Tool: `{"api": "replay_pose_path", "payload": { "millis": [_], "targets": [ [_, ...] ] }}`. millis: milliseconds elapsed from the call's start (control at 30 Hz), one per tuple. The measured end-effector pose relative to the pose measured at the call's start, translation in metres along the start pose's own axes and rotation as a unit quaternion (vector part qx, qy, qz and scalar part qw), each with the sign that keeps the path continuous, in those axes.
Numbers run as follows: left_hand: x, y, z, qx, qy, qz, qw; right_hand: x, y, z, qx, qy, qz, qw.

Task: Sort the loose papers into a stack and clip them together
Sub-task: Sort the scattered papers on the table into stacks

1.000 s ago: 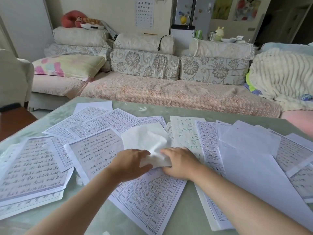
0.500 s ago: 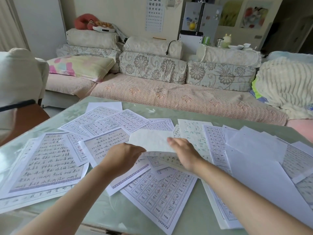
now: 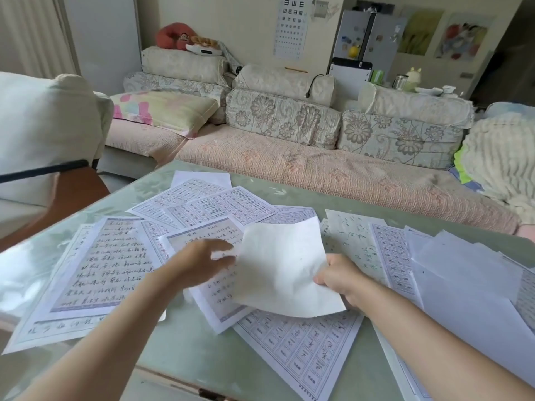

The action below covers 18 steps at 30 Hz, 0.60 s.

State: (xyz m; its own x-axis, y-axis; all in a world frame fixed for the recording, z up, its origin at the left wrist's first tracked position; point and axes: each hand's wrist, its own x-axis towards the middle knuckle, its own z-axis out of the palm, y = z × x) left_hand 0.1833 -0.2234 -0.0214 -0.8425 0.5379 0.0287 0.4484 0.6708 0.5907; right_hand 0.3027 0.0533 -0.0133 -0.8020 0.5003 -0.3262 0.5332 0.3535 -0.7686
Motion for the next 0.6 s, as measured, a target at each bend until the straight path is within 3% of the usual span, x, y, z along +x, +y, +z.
{"api": "replay_pose_path", "payload": {
  "millis": [100, 267, 400, 500, 600],
  "targets": [
    [0.014, -0.033, -0.008, 0.107, 0.076, -0.066, 0.989, 0.004, -0.014, 0.008, -0.031, 0.005, -0.004, 0.999],
    [0.024, -0.067, -0.012, 0.196, 0.06, -0.173, 0.963, 0.024, -0.025, 0.02, -0.047, 0.064, 0.037, 0.996],
    [0.032, -0.069, -0.012, 0.226, 0.045, -0.18, 0.956, 0.035, -0.014, 0.02, -0.087, 0.059, 0.012, 0.994],
    [0.038, -0.064, -0.013, 0.18, 0.033, -0.198, 0.963, 0.03, -0.01, 0.013, -0.106, 0.018, -0.008, 0.994],
    [0.037, -0.052, -0.014, 0.05, 0.052, -0.216, 0.974, 0.023, -0.006, 0.004, -0.118, -0.013, -0.023, 0.993]
  ]
}}
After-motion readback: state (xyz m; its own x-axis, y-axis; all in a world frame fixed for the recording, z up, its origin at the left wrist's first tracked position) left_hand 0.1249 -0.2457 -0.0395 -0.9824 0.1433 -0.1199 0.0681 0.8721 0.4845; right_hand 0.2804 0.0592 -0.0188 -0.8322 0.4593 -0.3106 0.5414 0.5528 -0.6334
